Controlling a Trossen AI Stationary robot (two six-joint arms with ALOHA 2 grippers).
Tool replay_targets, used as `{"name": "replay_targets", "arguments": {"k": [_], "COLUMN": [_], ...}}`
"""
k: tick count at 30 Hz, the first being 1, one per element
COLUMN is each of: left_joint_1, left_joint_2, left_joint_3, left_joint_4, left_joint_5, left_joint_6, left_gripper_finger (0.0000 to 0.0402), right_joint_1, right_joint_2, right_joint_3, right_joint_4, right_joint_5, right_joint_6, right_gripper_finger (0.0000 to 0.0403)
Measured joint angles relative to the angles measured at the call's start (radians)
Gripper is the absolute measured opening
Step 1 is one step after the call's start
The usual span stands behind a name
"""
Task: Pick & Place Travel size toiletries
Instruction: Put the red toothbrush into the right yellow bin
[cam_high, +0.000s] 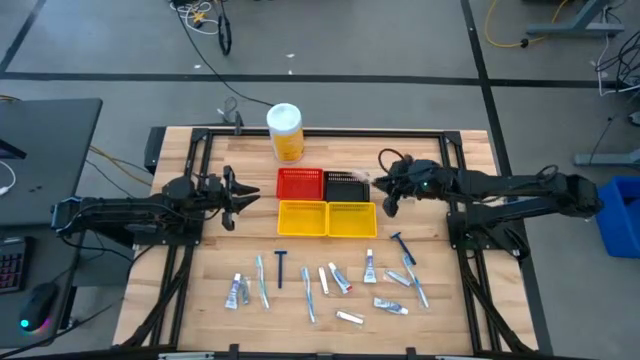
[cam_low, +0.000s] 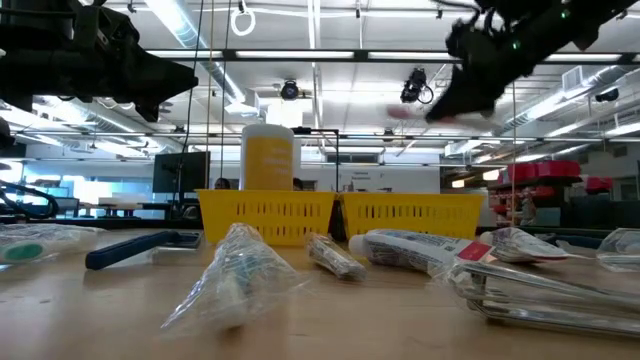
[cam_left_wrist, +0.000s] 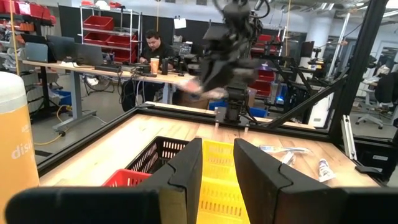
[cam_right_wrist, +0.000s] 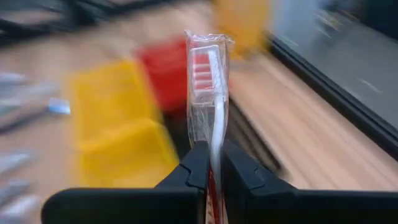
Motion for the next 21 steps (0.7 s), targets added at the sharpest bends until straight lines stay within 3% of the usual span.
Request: {"name": "replay_targets", "arguments": {"k": [5,9,14,21], "left_joint_1": [0.000,0.000,0.000,0.000], "left_joint_2": [0.000,0.000,0.000,0.000], "left_joint_3": [0.000,0.000,0.000,0.000], "left_joint_4": [0.001,0.001,0.001,0.001], "left_joint_5": [0.000,0.000,0.000,0.000], "left_joint_6": [0.000,0.000,0.000,-0.027], "left_gripper_finger": [0.0099,0.0099,0.0100,0.0100], "right_joint_1": [0.077,0.124,0.143,0.126], "right_joint_2": [0.082,0.209,0.388,0.546], "right_joint_3": [0.019,0.080,0.170,0.249], "right_joint_4": [0.042,-0.093,-0.201,-0.249], "right_joint_5": [-0.100,-0.104,-0.201,-0.203], "right_joint_6": [-0.027,0.000,0.018,-0.012], "right_gripper_finger": [0.0023,0.0023,0.0026,0.0031]}}
